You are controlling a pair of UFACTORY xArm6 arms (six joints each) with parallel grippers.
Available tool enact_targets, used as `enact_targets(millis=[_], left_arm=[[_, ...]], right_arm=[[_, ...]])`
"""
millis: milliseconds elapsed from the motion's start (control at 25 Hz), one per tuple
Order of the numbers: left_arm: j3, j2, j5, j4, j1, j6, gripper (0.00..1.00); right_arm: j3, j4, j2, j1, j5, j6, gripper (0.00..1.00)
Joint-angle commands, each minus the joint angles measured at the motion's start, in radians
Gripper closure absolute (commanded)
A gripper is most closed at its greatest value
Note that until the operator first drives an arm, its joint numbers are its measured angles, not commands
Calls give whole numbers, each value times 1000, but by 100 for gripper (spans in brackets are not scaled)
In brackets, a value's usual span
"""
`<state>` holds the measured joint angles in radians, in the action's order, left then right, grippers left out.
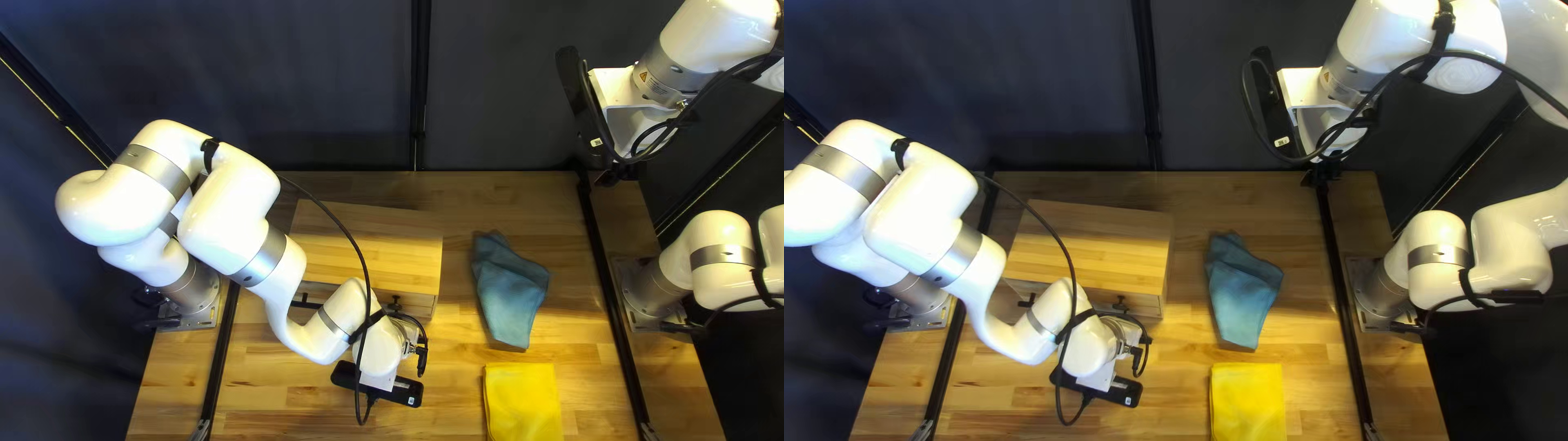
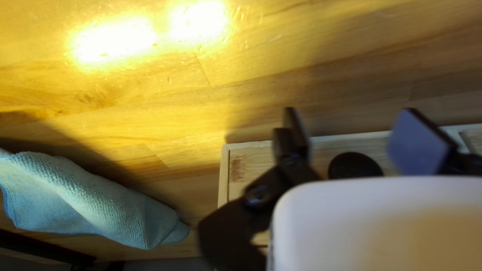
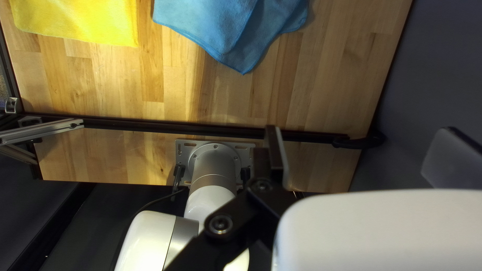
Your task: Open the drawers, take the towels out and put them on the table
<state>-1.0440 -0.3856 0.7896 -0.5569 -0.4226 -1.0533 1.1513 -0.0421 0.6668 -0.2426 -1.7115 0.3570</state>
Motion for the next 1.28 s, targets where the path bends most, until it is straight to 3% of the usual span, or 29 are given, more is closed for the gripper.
enact_targets(millis=[40, 240, 320, 360, 1280], left_arm=[[-1, 1, 5, 4, -6, -1, 100], [-9, 8, 33, 21, -35, 1, 100], [-6, 11, 35, 28, -38, -3, 68], [-6, 11, 35, 28, -38, -3, 0], [-14, -2, 26, 21, -1, -43, 0]], right_arm=[[0, 0, 0, 0, 0, 0, 0], [0, 0, 0, 0, 0, 0, 0], [0, 0, 0, 0, 0, 0, 0], [0, 0, 0, 0, 0, 0, 0], [0, 0, 0, 0, 0, 0, 0]])
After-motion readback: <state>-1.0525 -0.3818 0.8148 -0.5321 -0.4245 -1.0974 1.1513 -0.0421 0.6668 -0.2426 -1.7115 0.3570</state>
